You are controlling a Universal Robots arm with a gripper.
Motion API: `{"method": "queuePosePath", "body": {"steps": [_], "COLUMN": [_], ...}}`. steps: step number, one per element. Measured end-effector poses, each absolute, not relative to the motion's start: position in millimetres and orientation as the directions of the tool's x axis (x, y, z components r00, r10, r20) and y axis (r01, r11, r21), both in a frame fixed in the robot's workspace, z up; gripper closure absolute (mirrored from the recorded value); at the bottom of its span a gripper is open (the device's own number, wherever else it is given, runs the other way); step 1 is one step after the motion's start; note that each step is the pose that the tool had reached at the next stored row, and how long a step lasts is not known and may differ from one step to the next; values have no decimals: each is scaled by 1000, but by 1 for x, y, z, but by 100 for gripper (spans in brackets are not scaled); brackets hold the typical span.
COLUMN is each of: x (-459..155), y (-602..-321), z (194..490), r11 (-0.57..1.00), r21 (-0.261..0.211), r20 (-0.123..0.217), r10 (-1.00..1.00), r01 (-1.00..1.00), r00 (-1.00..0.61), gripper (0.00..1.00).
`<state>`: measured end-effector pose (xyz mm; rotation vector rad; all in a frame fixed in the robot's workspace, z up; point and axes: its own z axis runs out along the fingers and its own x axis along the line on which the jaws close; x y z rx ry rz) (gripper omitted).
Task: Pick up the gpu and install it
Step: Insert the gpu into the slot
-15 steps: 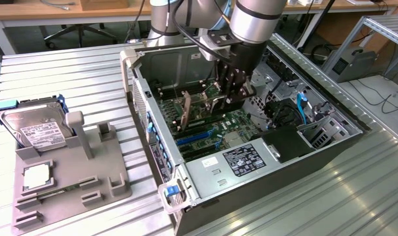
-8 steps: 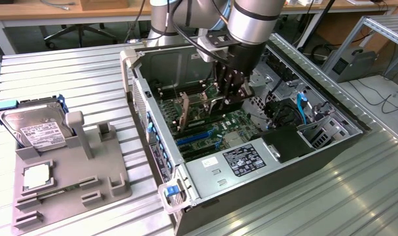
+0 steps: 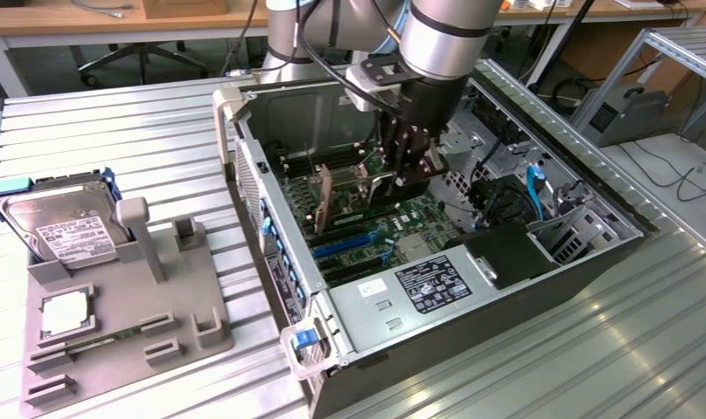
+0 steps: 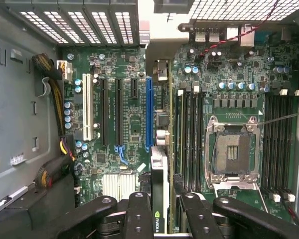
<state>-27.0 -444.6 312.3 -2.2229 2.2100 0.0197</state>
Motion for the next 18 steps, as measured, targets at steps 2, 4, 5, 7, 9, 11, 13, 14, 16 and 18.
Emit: {"method": "queuePosePath", "body": {"steps": [2,4,5,7,9,11,13,14,16,18], "x": [-28,-30,-30,-31,-34,-35,-37,-37,-37,-37], "y": [-445,-445,-445,-445,-445,-445,-445,-445,-445,-445], "z": [312,310,309,308,305,303,301,301,301,300], "r11": [-6,-6,-6,-6,-6,-6,-6,-6,-6,-6], "r21": [2,-3,-5,-9,-15,-20,-24,-24,-24,-24], "r20": [-14,-14,-14,-14,-14,-14,-14,-14,-13,-13], "r10": [-1000,-1000,-1000,-1000,-1000,-1000,-1000,-1000,-1000,-1000], "r01": [-1000,-1000,-1000,-1000,-1000,-1000,-1000,-1000,-1000,-1000], "r00": [6,6,6,6,6,6,6,6,6,6], "gripper": [73,73,73,73,73,73,73,73,73,73]}}
